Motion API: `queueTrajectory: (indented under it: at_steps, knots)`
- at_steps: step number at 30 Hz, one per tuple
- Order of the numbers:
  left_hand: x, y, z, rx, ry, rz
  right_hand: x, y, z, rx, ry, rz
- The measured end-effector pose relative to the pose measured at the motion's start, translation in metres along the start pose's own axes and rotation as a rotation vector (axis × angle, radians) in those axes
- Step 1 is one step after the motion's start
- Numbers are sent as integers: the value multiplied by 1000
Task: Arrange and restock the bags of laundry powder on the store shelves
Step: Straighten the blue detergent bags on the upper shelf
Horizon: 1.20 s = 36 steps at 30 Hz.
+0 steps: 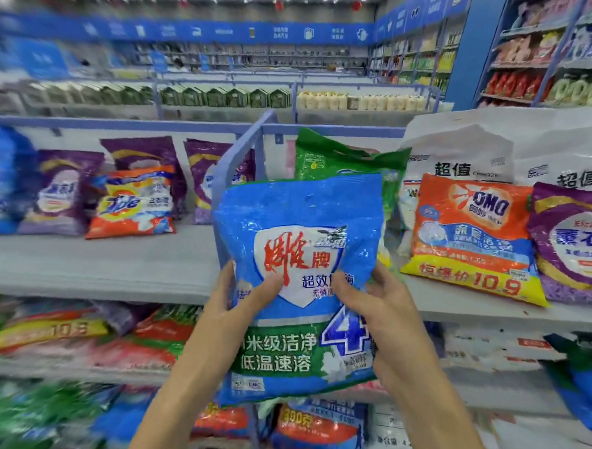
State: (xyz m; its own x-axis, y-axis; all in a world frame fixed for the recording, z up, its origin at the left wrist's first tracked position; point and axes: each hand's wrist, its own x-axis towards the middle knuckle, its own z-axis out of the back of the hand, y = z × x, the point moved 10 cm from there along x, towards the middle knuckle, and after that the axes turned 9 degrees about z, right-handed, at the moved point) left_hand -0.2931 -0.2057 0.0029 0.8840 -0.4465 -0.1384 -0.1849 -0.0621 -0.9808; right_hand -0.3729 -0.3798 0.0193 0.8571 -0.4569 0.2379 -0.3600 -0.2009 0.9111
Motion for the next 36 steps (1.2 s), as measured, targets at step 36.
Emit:
queueTrajectory:
  at_steps: [36]
  knots:
    - [-84, -54, 588, -38, -612, -73, 1, -252, -558, 51, 301, -316]
